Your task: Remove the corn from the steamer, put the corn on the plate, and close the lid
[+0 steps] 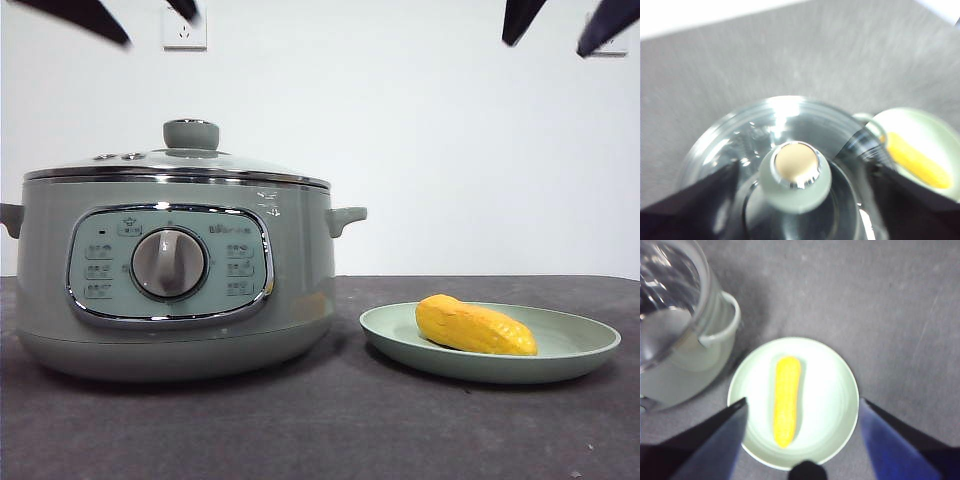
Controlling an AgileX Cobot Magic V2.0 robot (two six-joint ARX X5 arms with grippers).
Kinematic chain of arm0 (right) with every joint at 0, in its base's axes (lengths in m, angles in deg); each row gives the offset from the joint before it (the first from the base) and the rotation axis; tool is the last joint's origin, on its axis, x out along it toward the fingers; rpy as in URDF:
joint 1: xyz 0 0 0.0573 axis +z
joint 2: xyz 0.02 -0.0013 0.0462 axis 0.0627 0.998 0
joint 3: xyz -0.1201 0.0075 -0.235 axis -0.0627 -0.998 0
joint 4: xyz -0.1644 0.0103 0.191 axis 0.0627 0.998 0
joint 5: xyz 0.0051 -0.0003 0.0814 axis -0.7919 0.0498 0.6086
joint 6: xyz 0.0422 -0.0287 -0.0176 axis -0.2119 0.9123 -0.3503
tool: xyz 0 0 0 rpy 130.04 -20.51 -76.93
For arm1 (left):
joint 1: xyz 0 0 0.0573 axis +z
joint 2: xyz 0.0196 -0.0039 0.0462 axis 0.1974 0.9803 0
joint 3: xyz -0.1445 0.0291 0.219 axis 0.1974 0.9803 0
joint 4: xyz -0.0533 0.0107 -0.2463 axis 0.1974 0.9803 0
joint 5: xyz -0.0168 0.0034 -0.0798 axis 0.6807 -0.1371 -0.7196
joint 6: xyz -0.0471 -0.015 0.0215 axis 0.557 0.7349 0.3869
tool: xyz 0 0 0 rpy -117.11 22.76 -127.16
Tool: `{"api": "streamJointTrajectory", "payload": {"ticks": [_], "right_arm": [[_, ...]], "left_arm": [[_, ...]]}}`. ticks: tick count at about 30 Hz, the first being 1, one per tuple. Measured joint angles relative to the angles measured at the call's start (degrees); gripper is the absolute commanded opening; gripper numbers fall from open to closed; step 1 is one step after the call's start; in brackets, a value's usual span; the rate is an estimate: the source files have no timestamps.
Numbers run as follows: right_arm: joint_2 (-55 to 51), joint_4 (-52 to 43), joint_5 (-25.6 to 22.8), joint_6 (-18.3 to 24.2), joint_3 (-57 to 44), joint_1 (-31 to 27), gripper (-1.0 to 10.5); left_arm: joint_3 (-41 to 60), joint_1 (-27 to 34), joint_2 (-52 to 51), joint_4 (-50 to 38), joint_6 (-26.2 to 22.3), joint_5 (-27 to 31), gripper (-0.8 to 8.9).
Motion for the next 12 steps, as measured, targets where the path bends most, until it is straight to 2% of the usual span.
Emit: {"api": "streamJointTrajectory", "payload": {"ticks": [1,4,8,12], "right_arm": [[-0.7,-0.2,0.0,0.2,0.0,0.0,1.1],[-3.7,-0.6,0.0,0.7,0.0,0.0,-0.1],[-8.6,-4.3,0.0,1.0,-1.5,0.0,-0.1],[-15.8,-10.4,0.0,1.0,-7.6,0.0,-0.1]], "left_arm": [[0.0,0.0,-1.8,1.3,-0.1,0.0,-0.12],[0.0,0.0,-7.4,5.1,-1.1,0.1,-0.08],[0.0,0.0,-12.9,7.9,-1.7,2.2,-0.08],[2.5,0.0,-17.7,7.3,-2.0,5.4,-0.08]]}}
